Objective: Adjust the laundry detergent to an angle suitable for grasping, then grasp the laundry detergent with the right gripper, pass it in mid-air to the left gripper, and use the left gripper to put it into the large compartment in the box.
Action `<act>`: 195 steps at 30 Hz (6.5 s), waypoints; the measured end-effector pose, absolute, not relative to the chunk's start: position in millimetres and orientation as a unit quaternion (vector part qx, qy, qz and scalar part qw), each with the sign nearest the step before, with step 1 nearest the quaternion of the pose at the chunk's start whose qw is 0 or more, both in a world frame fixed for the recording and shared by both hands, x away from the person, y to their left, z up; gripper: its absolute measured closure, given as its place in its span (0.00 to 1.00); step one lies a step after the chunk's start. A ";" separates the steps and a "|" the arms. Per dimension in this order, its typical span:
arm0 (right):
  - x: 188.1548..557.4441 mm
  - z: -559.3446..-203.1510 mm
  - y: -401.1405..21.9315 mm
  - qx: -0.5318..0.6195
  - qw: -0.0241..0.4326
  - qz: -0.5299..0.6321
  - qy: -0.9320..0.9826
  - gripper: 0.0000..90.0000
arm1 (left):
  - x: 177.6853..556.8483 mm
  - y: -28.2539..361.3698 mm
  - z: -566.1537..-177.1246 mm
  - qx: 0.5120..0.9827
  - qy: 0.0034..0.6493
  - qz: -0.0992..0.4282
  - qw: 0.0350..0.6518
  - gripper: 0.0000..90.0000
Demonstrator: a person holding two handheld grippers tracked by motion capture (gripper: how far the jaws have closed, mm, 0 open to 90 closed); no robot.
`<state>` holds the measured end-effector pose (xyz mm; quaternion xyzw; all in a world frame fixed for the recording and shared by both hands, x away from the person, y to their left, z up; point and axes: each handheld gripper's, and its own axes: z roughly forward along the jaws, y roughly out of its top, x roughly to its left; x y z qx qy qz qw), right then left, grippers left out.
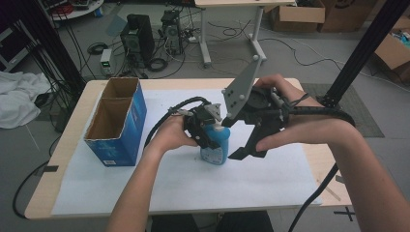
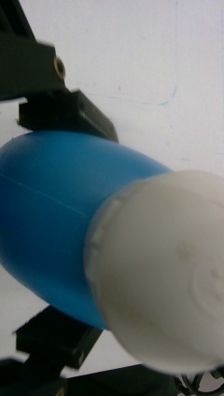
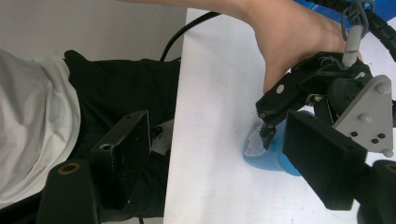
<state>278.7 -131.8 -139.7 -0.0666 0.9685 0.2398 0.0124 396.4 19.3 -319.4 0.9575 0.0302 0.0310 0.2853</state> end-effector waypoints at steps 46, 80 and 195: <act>277.7 -137.9 -133.5 -0.063 0.017 0.239 0.969 0.27 | 386.2 51.5 -295.5 0.922 0.036 0.023 0.384 0.45; 275.7 -140.4 -118.6 -0.073 0.014 0.228 0.971 0.27 | 369.3 93.4 -330.4 0.914 0.080 0.036 0.397 0.45; 336.1 -177.9 -168.7 -0.011 0.003 0.312 0.950 0.23 | 365.1 136.7 -184.0 0.962 0.182 0.138 0.148 0.00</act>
